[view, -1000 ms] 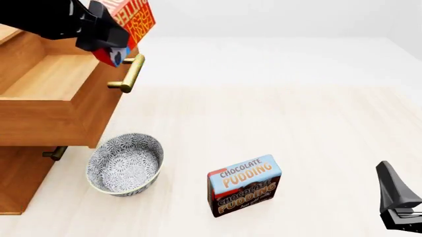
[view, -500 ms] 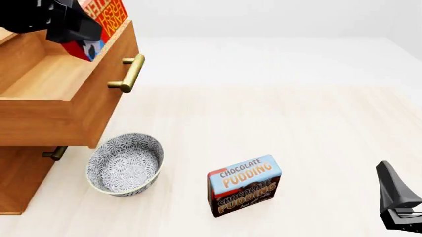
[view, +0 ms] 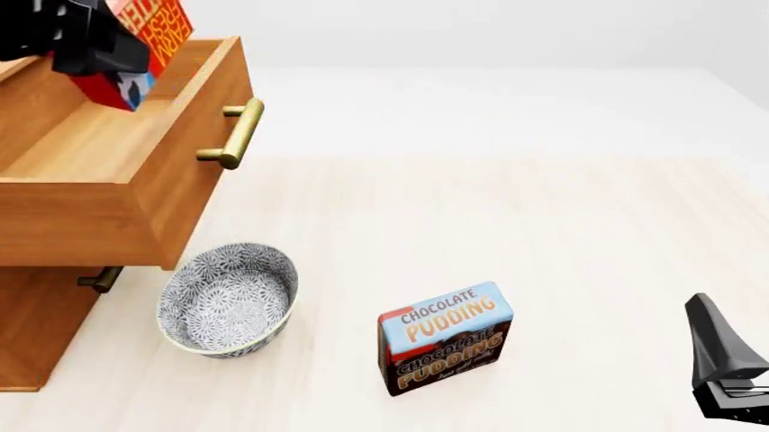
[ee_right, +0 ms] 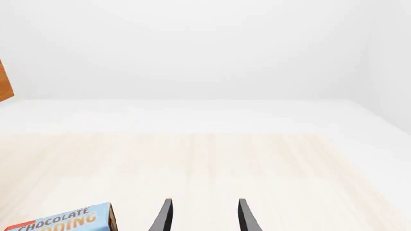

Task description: Put the butter at the back in the top drawer of the cabinet and close it.

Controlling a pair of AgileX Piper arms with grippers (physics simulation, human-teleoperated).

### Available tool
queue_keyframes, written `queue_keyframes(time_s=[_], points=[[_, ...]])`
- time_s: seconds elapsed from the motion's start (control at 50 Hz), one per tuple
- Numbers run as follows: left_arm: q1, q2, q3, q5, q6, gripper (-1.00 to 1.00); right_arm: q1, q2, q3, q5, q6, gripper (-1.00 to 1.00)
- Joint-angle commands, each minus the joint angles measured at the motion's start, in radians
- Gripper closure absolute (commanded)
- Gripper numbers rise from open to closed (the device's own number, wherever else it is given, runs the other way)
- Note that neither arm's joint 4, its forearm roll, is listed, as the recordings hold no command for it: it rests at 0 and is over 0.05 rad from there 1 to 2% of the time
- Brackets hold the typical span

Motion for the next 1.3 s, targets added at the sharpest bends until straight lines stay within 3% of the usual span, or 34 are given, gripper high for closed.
queue_keyframes(time_s=[0.02, 1.3], points=[[0.041, -0.006, 0.002, -0.008, 0.002, 1.0, 0.0, 0.0, 0.0, 0.0, 0.0, -1.0], [0.229, 0.03, 0.109, -0.093, 0.01, 1.0, 0.0, 0.0, 0.0, 0.0, 0.0, -1.0]])
